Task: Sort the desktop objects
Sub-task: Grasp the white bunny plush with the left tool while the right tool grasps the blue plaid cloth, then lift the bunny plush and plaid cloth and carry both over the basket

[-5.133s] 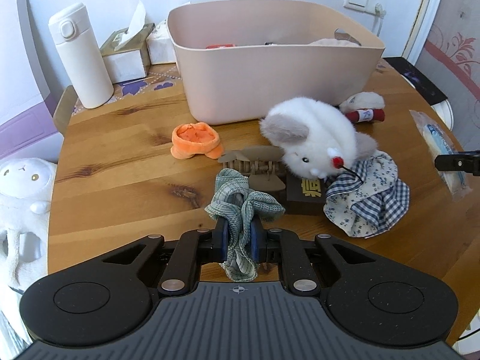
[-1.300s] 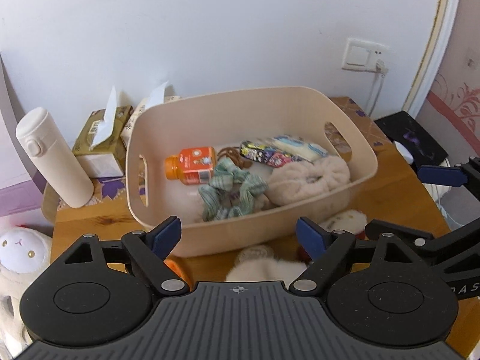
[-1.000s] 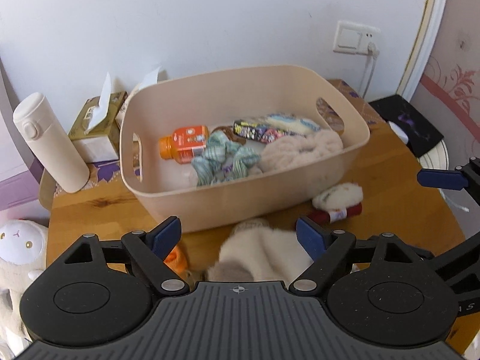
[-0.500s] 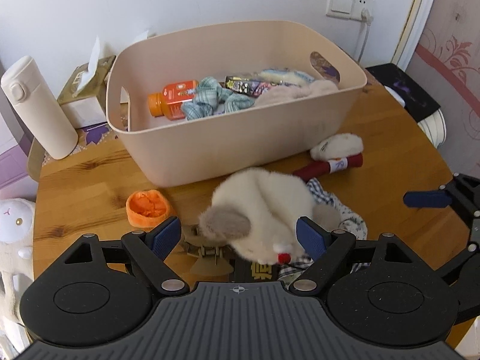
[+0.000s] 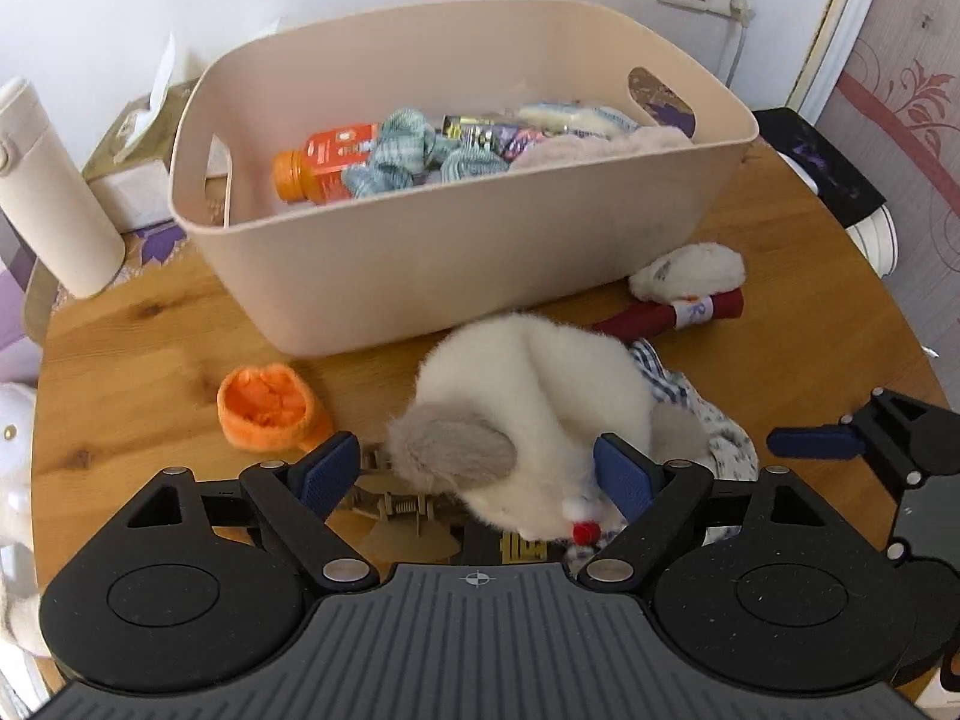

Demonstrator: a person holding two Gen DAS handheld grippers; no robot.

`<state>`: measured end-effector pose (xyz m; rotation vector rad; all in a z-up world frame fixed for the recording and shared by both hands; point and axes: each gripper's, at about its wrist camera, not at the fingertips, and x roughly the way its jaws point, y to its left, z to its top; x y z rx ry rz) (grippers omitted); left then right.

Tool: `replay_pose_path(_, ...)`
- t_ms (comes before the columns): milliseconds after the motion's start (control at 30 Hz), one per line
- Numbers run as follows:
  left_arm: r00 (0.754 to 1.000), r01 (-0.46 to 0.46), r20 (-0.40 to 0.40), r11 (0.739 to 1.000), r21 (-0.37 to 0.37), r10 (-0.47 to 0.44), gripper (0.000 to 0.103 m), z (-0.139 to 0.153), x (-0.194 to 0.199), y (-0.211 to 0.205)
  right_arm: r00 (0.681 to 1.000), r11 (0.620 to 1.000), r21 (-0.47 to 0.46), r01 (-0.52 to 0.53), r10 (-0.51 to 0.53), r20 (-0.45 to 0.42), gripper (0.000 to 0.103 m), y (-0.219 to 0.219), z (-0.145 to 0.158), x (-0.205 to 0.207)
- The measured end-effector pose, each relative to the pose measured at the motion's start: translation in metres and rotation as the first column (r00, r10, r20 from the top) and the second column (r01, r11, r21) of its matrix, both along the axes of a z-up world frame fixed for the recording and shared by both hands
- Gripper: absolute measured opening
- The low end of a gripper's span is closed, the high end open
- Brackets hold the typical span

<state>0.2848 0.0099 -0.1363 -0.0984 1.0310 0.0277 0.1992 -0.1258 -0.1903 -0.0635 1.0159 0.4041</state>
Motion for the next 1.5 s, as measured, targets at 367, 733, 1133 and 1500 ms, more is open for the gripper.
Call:
replay_pose_path(367,0.997,0.034,0.072,0.997,0.073,-0.040,0.078,-0.007,0.013,-0.010,1.000,1.000,-0.009,0.011,-0.010,0.030,0.102,0.011,-0.013,0.015)
replay_pose_path(733,0.988,0.139,0.065,0.989,0.050,-0.142,0.028,-0.013,0.014,-0.014,0.995,1.000,-0.007,-0.010,0.010,0.095,0.049,0.001,-0.009,0.014)
replay_pose_path(1133,0.988,0.132,0.067,0.989,0.066,-0.136,0.020,-0.007,0.002,-0.007,0.997,0.999,0.007,-0.031,0.030,0.078,0.025,-0.010,0.001,0.005)
replay_pose_path(1500,0.985,0.146,0.087,0.988,0.050,-0.150,0.019,0.003,-0.026,-0.008,0.995,1.000,0.015,-0.007,0.005,0.098,0.024,-0.026,0.015,-0.013)
